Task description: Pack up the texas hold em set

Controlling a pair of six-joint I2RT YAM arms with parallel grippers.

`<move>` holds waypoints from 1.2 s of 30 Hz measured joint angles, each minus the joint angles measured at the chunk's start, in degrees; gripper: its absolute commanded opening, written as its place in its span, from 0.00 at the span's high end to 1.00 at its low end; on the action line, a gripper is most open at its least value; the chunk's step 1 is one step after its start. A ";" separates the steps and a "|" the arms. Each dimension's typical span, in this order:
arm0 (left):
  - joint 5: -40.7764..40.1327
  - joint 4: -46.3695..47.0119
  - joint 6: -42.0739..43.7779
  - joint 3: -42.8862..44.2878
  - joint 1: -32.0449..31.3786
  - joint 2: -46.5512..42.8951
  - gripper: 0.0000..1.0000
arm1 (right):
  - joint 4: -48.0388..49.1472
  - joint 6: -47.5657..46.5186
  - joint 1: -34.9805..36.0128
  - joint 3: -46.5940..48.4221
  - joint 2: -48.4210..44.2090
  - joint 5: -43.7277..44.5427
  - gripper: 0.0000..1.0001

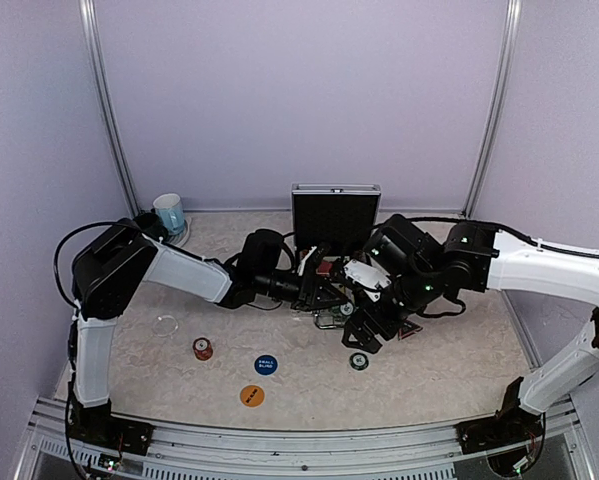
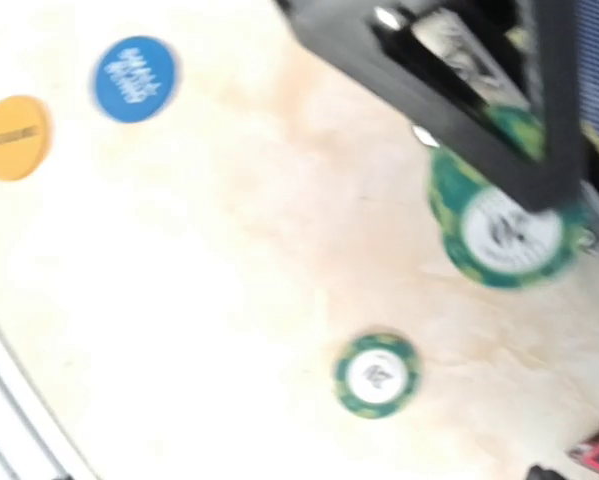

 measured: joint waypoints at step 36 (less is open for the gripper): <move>-9.57 -44.19 52.41 42.95 0.31 15.56 1.00 | 0.66 10.45 -4.61 -2.25 -9.90 13.33 0.03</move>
